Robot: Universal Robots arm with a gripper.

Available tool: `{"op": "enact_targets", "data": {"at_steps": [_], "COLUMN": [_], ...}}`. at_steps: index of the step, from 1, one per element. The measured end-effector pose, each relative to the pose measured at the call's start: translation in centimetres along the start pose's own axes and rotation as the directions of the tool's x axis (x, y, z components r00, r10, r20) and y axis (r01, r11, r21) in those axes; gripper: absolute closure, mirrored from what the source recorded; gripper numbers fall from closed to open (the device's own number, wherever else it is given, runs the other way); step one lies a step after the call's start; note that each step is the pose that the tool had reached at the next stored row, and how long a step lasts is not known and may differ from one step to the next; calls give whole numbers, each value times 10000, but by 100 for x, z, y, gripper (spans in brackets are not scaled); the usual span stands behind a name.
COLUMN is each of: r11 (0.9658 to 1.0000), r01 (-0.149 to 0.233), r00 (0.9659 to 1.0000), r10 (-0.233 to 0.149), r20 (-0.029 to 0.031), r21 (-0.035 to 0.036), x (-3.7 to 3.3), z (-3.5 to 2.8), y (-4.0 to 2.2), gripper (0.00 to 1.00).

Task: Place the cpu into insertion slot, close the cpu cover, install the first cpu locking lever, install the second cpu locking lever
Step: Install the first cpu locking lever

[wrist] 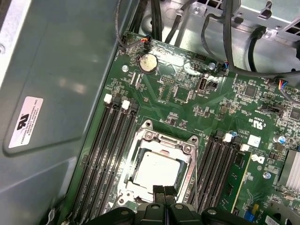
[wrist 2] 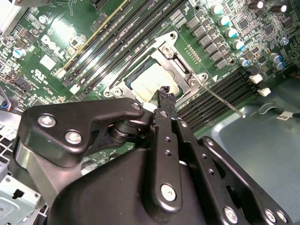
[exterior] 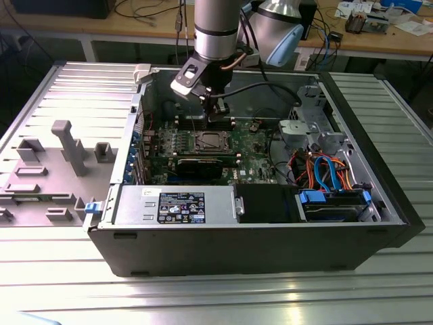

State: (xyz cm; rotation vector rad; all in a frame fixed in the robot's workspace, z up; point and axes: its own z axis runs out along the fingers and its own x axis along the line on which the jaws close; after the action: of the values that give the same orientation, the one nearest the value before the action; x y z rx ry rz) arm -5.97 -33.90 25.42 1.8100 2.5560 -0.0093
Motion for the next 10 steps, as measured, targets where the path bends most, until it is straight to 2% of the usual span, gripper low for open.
{"op": "enact_targets", "data": {"at_steps": [10], "r11": [9993], "r01": [362], "r00": [9993], "r10": [-362], "r20": [-2], "r21": [-5], "x": [-1], "z": [0], "y": [4], "gripper": [89]}}
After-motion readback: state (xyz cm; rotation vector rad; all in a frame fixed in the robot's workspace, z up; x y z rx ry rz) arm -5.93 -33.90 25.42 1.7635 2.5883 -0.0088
